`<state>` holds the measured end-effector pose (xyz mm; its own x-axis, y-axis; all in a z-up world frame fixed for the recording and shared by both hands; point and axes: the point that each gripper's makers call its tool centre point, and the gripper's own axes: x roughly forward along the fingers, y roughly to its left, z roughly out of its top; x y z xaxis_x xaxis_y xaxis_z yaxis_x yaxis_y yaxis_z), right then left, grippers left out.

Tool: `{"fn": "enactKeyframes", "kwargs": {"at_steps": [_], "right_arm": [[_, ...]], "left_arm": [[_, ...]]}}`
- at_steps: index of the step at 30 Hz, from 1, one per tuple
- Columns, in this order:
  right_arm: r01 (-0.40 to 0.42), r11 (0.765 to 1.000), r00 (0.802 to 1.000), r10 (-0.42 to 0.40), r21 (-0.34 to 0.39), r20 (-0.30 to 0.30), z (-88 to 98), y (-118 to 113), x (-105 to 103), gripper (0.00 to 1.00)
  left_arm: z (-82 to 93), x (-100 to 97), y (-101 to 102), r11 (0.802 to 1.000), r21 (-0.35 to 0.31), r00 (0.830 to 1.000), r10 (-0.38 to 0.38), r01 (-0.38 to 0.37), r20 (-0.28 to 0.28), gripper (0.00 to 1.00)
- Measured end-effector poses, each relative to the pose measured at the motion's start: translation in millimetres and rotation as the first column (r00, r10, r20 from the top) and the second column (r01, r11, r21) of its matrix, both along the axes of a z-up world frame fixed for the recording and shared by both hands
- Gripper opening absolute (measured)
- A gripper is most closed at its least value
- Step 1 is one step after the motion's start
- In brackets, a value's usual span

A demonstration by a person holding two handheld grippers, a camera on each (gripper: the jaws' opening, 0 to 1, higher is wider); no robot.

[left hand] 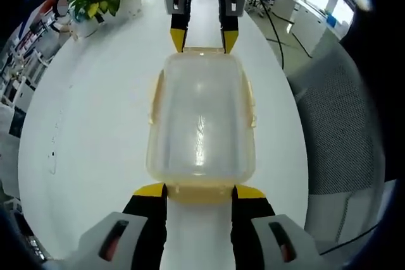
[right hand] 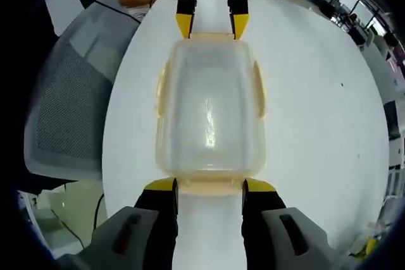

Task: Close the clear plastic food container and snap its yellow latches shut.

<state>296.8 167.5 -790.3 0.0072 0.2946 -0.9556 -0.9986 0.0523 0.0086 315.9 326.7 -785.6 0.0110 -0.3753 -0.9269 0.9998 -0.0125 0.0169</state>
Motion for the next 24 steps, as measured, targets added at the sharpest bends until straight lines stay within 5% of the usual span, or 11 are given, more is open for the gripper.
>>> {"fn": "enactKeyframes", "kwargs": {"at_steps": [24], "right_arm": [[-0.001, 0.999, 1.0, 0.0, 0.038, 0.016, -1.9, -4.8, -0.1, 0.36]], "left_arm": [[-3.5, 0.1, -3.4, 1.0, -0.004, 1.0, 0.009, -0.009, -0.014, 0.34]]}}
